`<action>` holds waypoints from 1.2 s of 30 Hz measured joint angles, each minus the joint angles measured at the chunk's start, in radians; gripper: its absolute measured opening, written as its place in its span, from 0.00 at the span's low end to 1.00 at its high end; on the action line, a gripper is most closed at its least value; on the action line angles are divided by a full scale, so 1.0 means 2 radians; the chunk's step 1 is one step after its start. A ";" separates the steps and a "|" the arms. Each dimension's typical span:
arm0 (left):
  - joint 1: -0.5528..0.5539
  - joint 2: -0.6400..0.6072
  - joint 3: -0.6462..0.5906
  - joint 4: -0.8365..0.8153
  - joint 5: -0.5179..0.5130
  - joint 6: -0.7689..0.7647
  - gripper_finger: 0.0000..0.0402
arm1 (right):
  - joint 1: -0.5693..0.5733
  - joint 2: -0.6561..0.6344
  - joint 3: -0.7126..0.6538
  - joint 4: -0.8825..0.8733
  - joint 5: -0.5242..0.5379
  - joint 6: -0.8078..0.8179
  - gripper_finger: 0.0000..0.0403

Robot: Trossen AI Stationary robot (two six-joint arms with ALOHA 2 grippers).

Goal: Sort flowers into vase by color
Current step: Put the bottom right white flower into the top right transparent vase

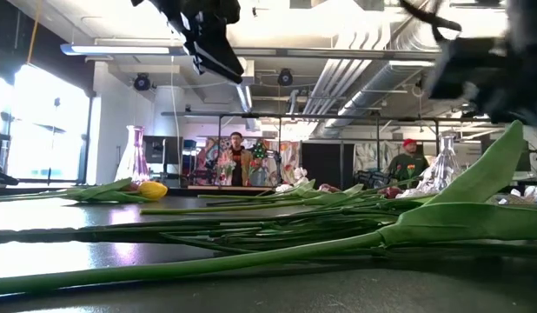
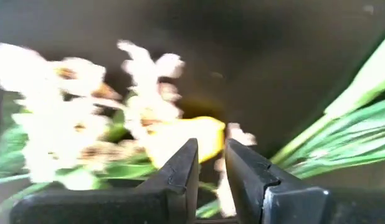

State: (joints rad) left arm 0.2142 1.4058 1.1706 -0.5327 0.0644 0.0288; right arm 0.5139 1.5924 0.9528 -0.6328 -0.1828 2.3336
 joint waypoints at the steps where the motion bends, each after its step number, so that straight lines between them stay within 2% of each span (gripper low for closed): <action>1: 0.000 -0.001 0.000 0.000 0.013 0.000 0.38 | -0.003 0.001 0.011 -0.013 0.008 -0.005 0.17; 4: 0.000 -0.001 0.000 -0.010 0.043 0.001 0.38 | 0.000 0.002 0.046 -0.059 0.001 -0.018 0.17; 8: -0.003 -0.001 0.000 -0.035 0.040 0.010 0.38 | 0.024 0.002 0.079 -0.134 -0.042 0.000 0.17; 10: -0.003 -0.001 0.000 -0.048 0.037 0.017 0.38 | 0.035 0.003 0.087 -0.142 -0.069 0.010 0.17; 14: -0.003 -0.001 0.000 -0.057 0.036 0.018 0.38 | 0.060 0.026 0.094 -0.133 -0.086 0.018 0.17; 18: -0.003 -0.001 0.000 -0.057 0.036 0.018 0.38 | 0.077 0.068 0.094 -0.100 -0.129 0.026 0.17; 22: -0.003 -0.001 0.000 -0.055 0.036 0.018 0.38 | 0.081 0.093 0.094 -0.027 -0.142 0.020 0.17; 25: -0.003 -0.001 0.000 -0.044 0.037 0.027 0.38 | 0.084 0.094 0.094 0.010 -0.139 -0.024 0.17; 30: -0.003 -0.001 0.000 -0.022 0.037 0.044 0.38 | 0.091 0.093 0.094 0.014 -0.142 -0.146 0.17; 34: -0.003 -0.001 0.000 -0.017 0.037 0.033 0.38 | 0.096 0.093 0.094 -0.011 -0.143 -0.238 0.17; 36: -0.003 -0.001 0.000 -0.022 0.038 0.010 0.38 | 0.099 0.093 0.094 -0.040 -0.145 -0.232 0.17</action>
State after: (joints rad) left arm 0.2073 1.4036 1.1709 -0.5767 0.1406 0.0490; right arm 0.7121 1.7775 1.1404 -0.7125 -0.4721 1.8688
